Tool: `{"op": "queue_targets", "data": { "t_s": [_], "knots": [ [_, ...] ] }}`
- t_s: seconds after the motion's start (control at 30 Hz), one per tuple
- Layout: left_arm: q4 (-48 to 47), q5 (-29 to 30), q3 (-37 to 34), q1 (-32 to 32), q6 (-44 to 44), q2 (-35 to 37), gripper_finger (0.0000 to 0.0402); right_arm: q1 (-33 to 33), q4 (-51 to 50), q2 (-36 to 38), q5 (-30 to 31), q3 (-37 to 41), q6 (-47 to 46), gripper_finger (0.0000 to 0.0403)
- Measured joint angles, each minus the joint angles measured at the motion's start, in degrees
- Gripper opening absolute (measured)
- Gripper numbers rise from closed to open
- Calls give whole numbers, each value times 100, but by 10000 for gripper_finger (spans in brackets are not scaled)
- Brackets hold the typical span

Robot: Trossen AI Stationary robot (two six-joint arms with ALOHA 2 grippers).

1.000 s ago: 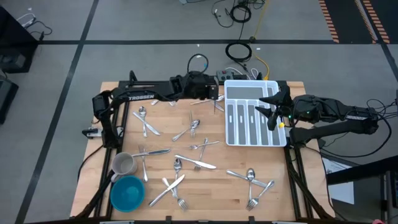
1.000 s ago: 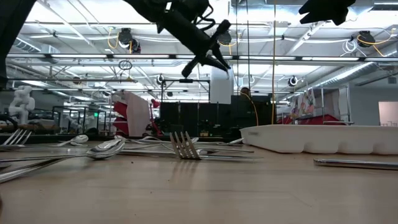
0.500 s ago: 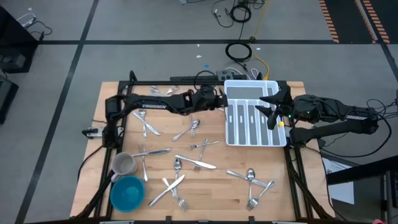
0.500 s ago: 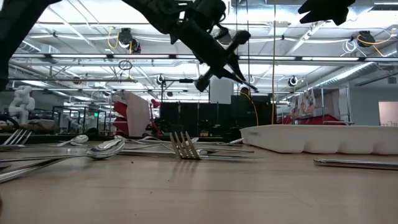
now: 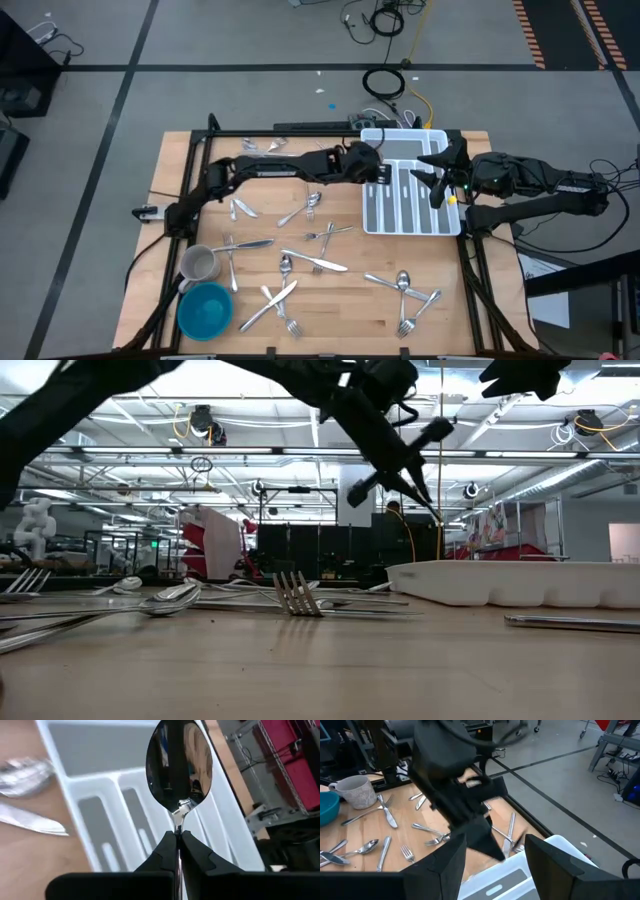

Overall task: Sort silverware
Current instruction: Put the spoon into the silverware tray

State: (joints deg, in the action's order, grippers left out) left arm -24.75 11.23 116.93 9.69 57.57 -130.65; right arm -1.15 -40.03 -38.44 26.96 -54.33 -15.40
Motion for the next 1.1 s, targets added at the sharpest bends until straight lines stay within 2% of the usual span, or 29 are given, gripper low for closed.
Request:
{"op": "queue_targets", "data": {
  "t_s": [0.1,0.3,0.5,0.67,0.93,1.1],
  "knots": [
    [-245,-175,220,-9,231,-252,10,-2,-2,0,-2,0,22,196],
    [-638,-395,220,25,804,-568,10,-2,-7,0,-4,0,111,196],
    [-458,-398,228,30,1008,-579,10,-2,-17,0,-4,0,126,196],
    [73,-389,400,39,1102,-581,10,-2,-38,0,-4,0,136,196],
    [341,-99,565,42,1109,-618,10,-2,-57,0,-4,0,153,196],
    [431,-229,578,19,1219,-777,10,-2,-56,0,-4,0,153,196]
  ]
}}
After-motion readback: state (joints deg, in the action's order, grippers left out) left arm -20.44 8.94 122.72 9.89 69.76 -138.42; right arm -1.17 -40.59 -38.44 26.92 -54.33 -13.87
